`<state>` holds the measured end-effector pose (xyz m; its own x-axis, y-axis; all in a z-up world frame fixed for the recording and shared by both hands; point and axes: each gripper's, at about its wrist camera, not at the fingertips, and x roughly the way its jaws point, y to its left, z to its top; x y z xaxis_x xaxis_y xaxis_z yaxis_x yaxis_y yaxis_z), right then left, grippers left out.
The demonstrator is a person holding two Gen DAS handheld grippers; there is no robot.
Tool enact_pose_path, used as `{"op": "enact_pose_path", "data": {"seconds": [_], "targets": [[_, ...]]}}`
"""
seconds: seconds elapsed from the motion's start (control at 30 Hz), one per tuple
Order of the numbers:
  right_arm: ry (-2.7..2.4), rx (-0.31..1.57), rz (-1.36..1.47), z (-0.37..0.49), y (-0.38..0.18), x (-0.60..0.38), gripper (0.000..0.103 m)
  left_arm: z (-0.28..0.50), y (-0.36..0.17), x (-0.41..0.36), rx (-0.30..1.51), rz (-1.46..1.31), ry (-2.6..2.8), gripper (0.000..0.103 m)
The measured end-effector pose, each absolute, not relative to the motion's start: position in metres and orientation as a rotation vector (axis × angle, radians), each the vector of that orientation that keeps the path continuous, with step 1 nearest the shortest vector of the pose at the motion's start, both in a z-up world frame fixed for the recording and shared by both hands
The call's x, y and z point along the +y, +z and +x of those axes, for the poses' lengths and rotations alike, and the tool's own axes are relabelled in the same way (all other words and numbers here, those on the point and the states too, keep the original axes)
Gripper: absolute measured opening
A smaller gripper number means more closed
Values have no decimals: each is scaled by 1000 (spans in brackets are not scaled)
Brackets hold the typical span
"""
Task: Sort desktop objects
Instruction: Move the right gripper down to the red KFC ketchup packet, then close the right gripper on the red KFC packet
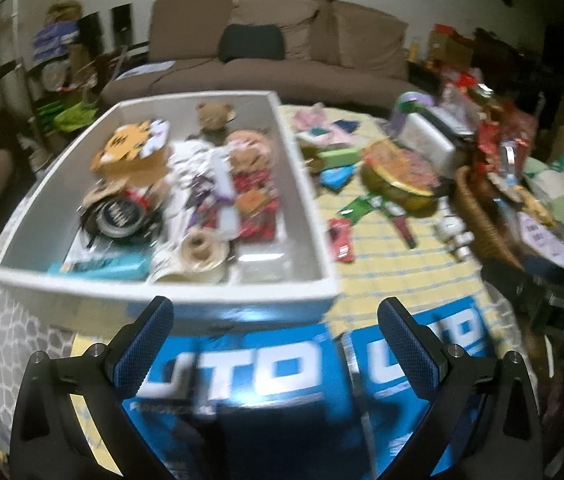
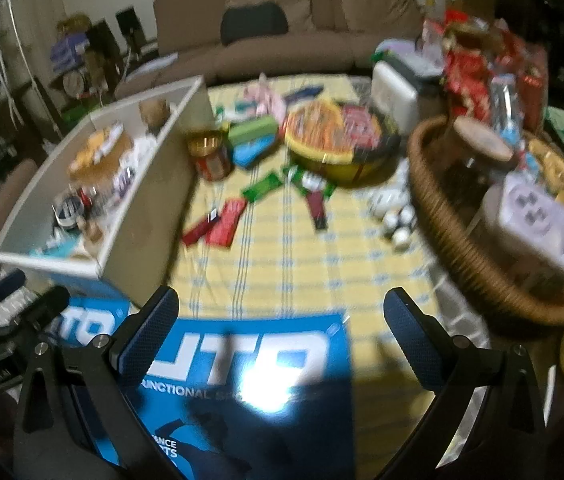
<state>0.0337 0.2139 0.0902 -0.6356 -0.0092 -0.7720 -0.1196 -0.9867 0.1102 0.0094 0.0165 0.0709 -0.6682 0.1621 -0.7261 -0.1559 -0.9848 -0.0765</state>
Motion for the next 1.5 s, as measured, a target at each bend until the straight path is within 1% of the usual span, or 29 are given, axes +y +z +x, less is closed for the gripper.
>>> {"op": "enact_pose_path", "data": {"seconds": [0.1,0.2,0.27,0.4,0.47,0.6,0.7,0.77,0.87,0.93,0.97,1.0,1.03,1.1,1.27,1.33,1.37,1.47,1.5], "targets": [[2839,262,-1265,34,117,229,103,5,85,31,41,-1139,2668,103],[2902,262,-1234,29,141,243,103,-2,96,45,44,-1104,2621,103],[2918,277,-1237,22,151,253,103,-10,103,56,46,-1081,2585,103],[2935,363,-1242,7,158,273,103,-24,108,73,45,-1046,2522,103],[2936,391,-1243,0,155,280,103,-29,108,79,37,-1017,2491,103],[2958,377,-1338,-18,130,277,103,-40,108,77,25,-996,2465,103],[2954,423,-1438,-36,107,268,103,-49,113,62,-28,-988,2474,103],[2919,409,-1513,-51,93,259,101,-56,115,48,-69,-979,2490,103],[2873,313,-1592,-77,74,245,86,-64,115,34,-108,-986,2499,103],[2807,200,-1622,-92,60,237,69,-69,112,30,-123,-1000,2482,103],[2774,151,-1634,-98,52,235,64,-71,111,29,-121,-1004,2481,103],[2741,116,-1652,-104,43,234,56,-72,109,28,-122,-1011,2480,103],[2717,110,-1677,-108,36,235,51,-73,107,28,-126,-1018,2474,103],[2663,107,-1727,-116,18,236,50,-75,105,27,-131,-1031,2466,103],[2550,-27,-1755,-130,-9,237,50,-77,99,27,-142,-1050,2449,103],[2510,-29,-1783,-133,-19,240,43,-79,97,29,-144,-1056,2441,103],[2494,-32,-1795,-134,-23,241,41,-80,97,30,-148,-1058,2432,103],[2498,-4,-1809,-137,-26,243,40,-80,96,35,-140,-1057,2417,103],[2500,-7,-1815,-136,-26,244,36,-79,96,37,-130,-1054,2414,103]]}}
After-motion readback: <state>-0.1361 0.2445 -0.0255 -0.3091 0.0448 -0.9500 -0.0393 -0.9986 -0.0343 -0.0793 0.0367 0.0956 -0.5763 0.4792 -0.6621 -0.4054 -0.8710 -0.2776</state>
